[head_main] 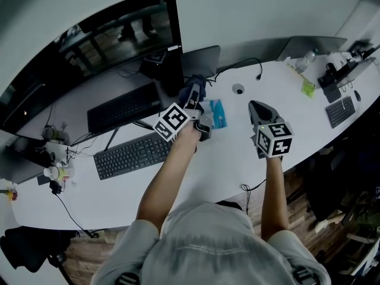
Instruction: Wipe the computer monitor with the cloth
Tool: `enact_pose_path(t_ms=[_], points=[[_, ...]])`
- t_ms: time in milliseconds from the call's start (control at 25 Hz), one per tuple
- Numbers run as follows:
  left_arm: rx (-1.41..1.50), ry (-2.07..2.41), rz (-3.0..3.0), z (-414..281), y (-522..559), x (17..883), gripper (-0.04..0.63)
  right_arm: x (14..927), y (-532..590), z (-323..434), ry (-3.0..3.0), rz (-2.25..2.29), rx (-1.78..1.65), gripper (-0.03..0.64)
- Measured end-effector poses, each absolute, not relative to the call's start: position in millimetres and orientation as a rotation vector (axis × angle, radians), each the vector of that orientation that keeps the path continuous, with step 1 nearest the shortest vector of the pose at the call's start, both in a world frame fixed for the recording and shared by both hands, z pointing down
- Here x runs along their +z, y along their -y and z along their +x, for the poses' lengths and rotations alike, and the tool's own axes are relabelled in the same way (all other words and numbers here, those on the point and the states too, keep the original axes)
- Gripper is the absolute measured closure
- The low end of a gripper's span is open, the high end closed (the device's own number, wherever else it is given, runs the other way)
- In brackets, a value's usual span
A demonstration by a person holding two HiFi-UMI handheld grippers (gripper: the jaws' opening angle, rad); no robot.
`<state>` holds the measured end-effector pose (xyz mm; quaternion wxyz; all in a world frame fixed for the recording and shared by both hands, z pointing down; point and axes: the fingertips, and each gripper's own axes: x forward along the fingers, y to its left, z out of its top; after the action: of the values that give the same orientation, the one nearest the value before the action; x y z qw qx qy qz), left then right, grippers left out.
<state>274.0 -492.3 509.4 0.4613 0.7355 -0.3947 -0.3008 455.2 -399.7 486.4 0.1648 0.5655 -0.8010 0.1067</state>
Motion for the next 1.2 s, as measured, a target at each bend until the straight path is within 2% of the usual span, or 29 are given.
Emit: enact_pose_path(t_ms=[1200], points=[[-1.003, 0.824, 2.174, 264.8, 456.2, 281.9, 0.525, 371.2, 397.1, 413.0, 2.434, 1.545, 0.223, 0.615]])
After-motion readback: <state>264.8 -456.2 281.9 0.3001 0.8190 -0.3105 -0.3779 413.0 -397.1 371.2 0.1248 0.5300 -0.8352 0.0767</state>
